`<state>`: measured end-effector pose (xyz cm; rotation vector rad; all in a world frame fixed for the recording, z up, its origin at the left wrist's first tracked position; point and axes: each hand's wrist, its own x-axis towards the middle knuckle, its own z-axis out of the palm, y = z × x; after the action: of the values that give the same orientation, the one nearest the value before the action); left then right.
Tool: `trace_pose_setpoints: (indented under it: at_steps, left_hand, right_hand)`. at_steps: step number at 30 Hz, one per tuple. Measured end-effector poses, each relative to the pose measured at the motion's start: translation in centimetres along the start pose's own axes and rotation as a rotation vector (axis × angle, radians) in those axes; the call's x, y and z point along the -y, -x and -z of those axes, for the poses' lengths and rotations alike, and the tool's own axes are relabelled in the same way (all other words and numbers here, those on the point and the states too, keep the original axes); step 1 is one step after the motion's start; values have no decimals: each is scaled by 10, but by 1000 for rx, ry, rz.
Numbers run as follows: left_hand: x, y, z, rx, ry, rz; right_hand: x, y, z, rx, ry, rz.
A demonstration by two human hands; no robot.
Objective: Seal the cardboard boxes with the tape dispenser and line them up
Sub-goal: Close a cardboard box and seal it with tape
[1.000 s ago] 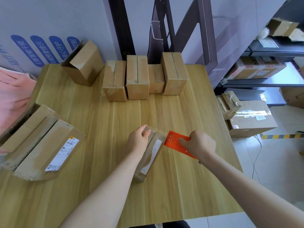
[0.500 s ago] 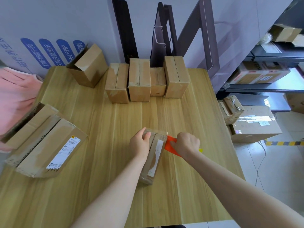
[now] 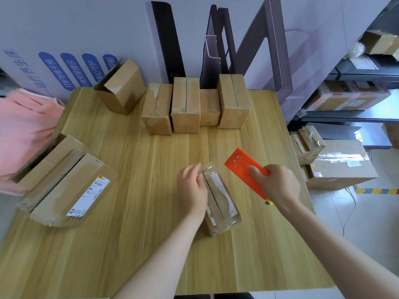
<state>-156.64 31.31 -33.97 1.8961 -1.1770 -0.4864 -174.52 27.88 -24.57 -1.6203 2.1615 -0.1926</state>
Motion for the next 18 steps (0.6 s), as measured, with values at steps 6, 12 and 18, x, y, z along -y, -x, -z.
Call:
trace_pose_setpoints:
  at_steps: [6, 12, 18]
  left_hand:
    - [1, -19, -12, 458, -315, -207]
    - [-20, -32, -16, 543, -538, -178]
    - [-30, -54, -25, 721, -784, -245]
  right_hand:
    - [-20, 23, 0, 23, -82, 3]
    - [-36, 30, -3, 11, -111, 1]
    - [-43, 33, -5, 7, -137, -1]
